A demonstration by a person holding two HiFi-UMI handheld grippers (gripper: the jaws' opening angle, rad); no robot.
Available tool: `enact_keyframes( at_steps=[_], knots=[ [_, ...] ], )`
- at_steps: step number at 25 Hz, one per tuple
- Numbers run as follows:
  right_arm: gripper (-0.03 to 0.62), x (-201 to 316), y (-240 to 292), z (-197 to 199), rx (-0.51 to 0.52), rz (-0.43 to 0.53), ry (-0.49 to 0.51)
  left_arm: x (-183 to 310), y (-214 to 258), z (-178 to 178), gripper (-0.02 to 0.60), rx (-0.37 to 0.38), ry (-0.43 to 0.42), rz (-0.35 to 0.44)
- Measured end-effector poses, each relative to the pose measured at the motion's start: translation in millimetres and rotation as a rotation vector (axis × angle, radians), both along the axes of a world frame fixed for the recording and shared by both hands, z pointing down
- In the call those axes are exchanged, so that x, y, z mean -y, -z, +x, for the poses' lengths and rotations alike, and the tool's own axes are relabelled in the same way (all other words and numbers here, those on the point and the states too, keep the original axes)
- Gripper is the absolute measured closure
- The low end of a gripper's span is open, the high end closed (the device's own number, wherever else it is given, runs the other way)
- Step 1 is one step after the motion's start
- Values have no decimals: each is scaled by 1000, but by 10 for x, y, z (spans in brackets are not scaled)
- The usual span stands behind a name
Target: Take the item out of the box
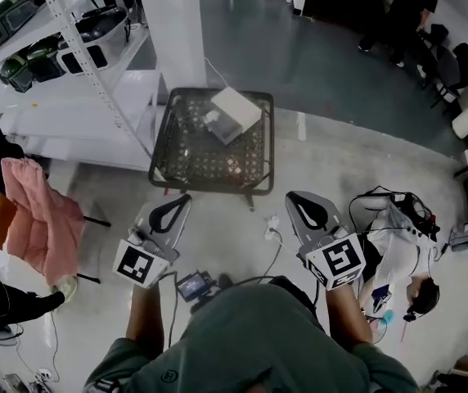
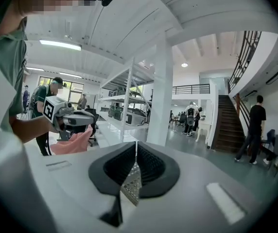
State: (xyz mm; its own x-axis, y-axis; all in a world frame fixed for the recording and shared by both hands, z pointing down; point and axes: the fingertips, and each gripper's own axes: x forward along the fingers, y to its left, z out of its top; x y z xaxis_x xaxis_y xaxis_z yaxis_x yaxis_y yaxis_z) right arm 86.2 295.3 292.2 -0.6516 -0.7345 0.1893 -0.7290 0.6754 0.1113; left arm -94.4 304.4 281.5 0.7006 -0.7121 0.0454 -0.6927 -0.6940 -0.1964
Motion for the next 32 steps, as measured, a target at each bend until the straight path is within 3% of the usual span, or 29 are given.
enact_keyframes(
  at_steps=[8, 12, 24, 32],
  knots=[
    [580, 536, -90, -302, -15, -11, 21, 434, -164, -294, 580, -22, 24, -25],
    [579, 934, -166, -400, -8, -15, 71, 752, -241, -367, 580, 4, 64, -45],
    [579, 2317, -354, -283, 60, -60, 205, 1923, -208, -25, 580, 85, 157, -78],
    [577, 2852, -345, -143, 64, -85, 235, 2370, -134, 53, 580, 96, 222, -97]
  ],
)
